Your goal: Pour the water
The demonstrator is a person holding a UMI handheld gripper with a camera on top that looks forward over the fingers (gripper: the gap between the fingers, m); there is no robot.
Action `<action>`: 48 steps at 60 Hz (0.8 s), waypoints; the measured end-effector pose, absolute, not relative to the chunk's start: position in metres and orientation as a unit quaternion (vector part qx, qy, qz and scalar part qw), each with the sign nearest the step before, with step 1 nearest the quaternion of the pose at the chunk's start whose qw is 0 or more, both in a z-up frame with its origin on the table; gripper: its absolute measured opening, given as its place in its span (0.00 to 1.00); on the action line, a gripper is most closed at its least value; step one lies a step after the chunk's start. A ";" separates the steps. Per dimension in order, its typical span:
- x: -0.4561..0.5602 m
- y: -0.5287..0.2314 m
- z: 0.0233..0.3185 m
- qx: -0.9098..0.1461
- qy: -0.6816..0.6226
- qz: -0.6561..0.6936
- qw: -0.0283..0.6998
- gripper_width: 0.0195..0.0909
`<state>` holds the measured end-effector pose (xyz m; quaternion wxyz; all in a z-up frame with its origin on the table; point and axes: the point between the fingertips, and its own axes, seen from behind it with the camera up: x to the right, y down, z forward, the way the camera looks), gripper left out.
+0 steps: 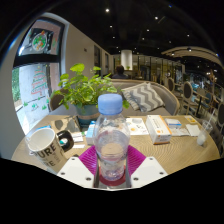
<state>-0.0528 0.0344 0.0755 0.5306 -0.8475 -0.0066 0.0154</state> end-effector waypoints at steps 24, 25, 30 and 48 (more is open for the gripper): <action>-0.038 0.000 0.071 -0.877 0.030 -0.013 0.479 0.90; -0.038 -0.005 0.073 -0.879 0.031 -0.015 0.476 0.92; -0.043 -0.034 0.084 -0.886 0.032 -0.019 0.463 0.93; -0.077 -0.178 0.147 -0.909 0.051 -0.032 0.413 0.92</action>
